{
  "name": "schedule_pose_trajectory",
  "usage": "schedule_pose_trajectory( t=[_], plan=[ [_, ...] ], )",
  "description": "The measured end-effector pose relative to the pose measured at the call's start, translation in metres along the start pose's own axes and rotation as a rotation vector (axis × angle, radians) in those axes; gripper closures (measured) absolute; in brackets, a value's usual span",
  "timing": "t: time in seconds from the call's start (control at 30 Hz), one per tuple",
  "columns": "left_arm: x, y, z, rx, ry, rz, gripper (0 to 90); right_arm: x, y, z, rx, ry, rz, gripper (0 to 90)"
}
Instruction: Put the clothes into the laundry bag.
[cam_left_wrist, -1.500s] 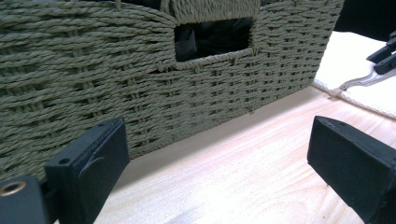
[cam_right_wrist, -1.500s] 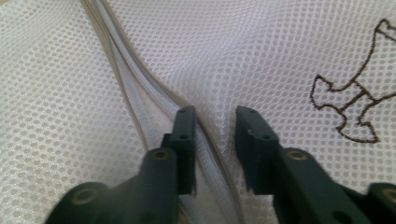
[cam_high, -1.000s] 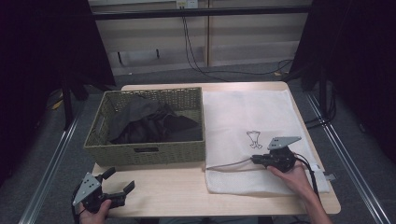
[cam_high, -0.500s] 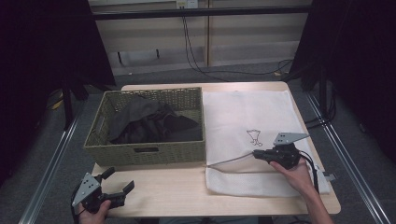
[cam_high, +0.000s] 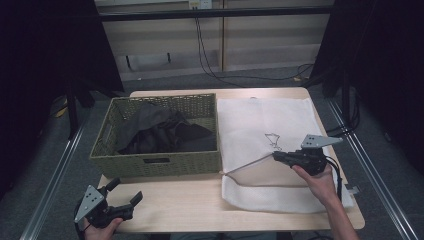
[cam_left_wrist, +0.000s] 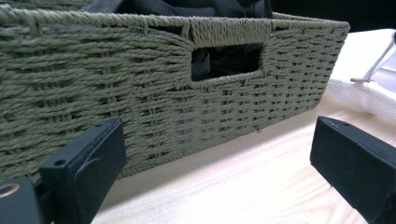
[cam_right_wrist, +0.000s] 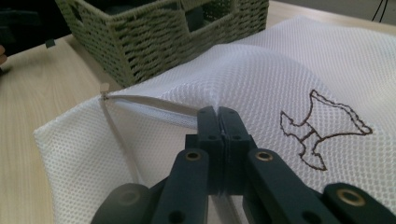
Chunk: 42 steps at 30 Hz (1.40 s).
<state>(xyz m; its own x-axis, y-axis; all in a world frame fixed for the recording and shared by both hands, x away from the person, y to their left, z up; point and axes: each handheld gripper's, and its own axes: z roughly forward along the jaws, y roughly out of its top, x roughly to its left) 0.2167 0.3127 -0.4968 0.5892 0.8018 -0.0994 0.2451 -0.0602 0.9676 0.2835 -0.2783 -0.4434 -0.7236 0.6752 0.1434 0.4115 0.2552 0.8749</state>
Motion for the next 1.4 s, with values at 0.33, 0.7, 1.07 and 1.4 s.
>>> schedule_pose_trajectory(
  t=[0.33,0.7,1.07,1.4],
  plan=[
    [-0.008,0.004,0.002,0.018,0.009,0.036,6.7,-0.003,0.015,-0.004,-0.075,-0.001,0.011,89.4],
    [-0.001,0.009,-0.001,0.018,-0.004,0.029,12.5,-0.007,0.034,-0.008,-0.155,-0.003,0.012,89.4],
    [0.005,0.047,0.002,0.030,-0.068,0.057,20.4,-0.008,0.045,-0.010,-0.225,-0.004,0.008,89.4],
    [0.027,0.102,0.022,0.075,-0.122,0.136,19.4,-0.007,0.043,-0.009,-0.215,0.000,0.010,89.4]
  ],
)
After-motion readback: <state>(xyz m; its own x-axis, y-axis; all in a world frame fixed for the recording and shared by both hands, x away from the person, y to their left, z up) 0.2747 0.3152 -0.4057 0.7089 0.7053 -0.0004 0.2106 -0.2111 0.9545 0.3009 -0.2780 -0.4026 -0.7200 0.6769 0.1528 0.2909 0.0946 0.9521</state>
